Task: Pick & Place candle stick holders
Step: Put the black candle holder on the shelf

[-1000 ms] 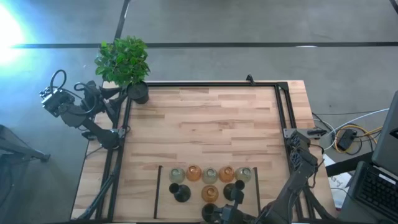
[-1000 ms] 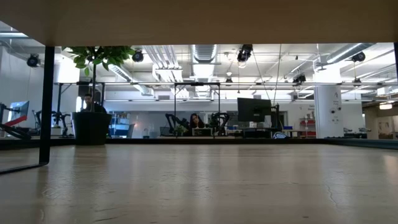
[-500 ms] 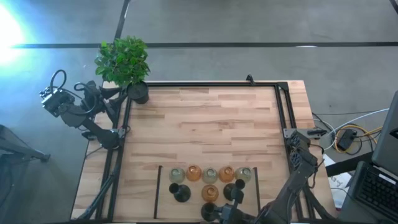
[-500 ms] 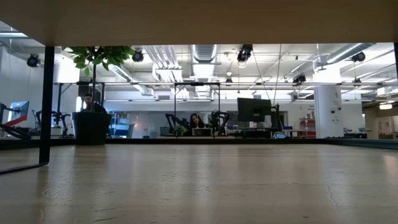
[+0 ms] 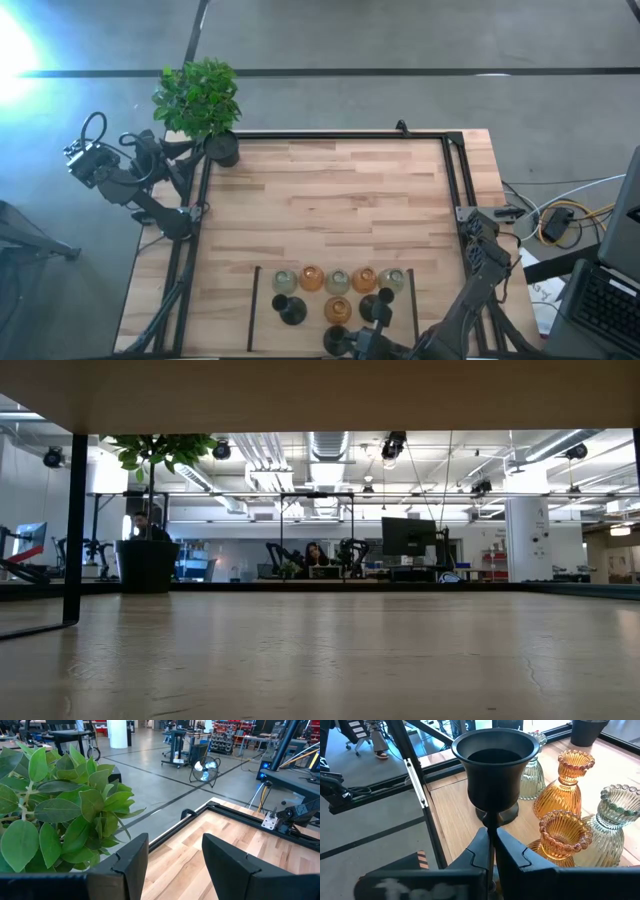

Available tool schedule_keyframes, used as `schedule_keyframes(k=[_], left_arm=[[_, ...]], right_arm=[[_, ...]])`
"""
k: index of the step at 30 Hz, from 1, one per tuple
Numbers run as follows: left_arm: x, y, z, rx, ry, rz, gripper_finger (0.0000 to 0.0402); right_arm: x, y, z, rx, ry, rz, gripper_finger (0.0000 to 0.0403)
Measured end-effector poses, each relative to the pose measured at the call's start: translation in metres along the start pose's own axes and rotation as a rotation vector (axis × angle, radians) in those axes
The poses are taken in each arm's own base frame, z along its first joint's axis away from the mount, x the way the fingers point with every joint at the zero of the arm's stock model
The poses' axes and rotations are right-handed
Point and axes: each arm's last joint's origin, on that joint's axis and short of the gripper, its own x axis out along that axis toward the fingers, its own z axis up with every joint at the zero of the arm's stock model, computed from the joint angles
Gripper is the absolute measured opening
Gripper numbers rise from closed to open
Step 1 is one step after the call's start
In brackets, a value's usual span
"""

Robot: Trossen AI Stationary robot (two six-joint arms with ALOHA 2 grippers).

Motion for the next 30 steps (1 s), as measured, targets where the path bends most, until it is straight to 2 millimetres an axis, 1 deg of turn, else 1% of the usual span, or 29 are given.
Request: schedule_keyframes(k=[12,22,26,30], left_arm=[[0.0000,0.0000,0.0000,0.000,0.000,0.000,0.0191],[0.0000,0.0000,0.0000,0.000,0.000,0.000,0.0191],[0.0000,0.0001,0.0000,0.000,0.000,0.000,0.0191],[0.0000,0.0000,0.0000,0.000,0.000,0.000,0.0191]], right_arm=[[0.0003,-0.0002,-0.0008,0.009,0.008,0.002,0.0036],[0.0000,0.0004,-0.0009,0.034,0.011,0.007,0.0044],[0.0000,0.0006,-0.0008,0.036,0.012,0.009,0.0061],[-0.0001,0.0012,-0.0004,0.043,0.010,0.014,0.0087]])
